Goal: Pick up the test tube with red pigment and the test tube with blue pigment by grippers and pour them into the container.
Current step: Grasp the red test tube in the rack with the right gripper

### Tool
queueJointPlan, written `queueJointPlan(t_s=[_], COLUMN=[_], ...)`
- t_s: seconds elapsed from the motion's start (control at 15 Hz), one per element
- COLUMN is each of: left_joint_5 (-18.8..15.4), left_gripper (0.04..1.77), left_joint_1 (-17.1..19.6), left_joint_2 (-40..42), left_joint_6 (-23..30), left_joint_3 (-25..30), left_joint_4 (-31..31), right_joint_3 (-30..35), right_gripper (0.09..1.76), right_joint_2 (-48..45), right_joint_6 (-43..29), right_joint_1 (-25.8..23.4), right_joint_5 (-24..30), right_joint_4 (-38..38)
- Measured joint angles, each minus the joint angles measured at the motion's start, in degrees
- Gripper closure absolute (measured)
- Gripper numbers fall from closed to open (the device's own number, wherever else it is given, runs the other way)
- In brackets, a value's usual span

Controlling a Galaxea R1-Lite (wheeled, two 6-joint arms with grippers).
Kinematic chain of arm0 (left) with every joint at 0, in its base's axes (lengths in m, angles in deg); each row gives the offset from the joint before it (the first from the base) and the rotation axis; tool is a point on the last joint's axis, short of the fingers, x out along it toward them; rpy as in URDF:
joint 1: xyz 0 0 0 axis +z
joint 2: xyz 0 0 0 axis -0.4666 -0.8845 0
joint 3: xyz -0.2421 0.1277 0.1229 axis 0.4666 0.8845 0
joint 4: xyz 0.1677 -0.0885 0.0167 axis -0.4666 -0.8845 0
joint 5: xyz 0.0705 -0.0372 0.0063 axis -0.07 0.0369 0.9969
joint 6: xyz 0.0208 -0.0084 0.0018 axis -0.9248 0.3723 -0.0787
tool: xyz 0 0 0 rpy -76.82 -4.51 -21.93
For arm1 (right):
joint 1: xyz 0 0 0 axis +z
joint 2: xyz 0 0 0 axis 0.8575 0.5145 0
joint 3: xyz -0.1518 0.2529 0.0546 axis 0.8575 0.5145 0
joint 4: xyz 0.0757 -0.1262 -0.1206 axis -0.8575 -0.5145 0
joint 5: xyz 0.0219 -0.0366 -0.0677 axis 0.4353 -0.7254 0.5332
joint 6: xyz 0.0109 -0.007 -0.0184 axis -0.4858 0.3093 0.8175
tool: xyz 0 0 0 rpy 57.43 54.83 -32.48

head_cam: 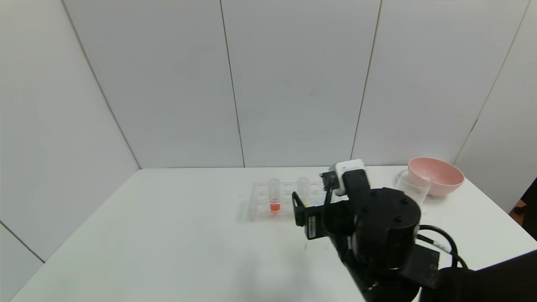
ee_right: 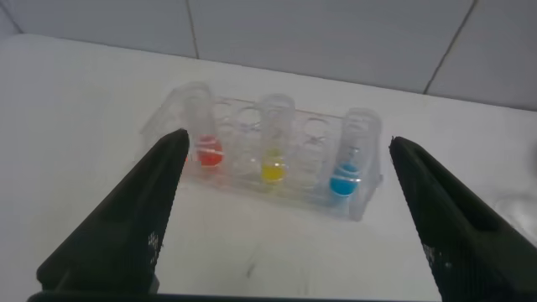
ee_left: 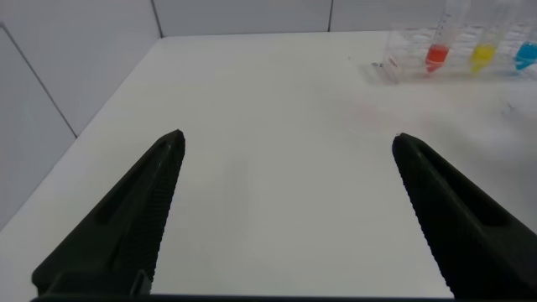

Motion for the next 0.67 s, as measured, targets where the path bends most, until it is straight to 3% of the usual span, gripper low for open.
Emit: queueJointPlan(t_s=[0.27,0.67], left_joint_5=[0.0,0.0], left_gripper=[0.05,0.05], left_joint_1=[0.0,0.0], left_joint_2=[0.0,0.0], left_joint_6=[0.0,0.0], left_joint_3=[0.0,0.0], left_joint_4=[0.0,0.0], right_joint_3=[-7.39,-14.75], right_gripper=[0.14,0.14], right_joint_2=[7.18,15.84], right_joint_6=[-1.12,-1.1], right_joint_1=[5.4,5.99], right_joint_5=[-6.51,-6.62], right_joint_4=[-0.11,-0.11])
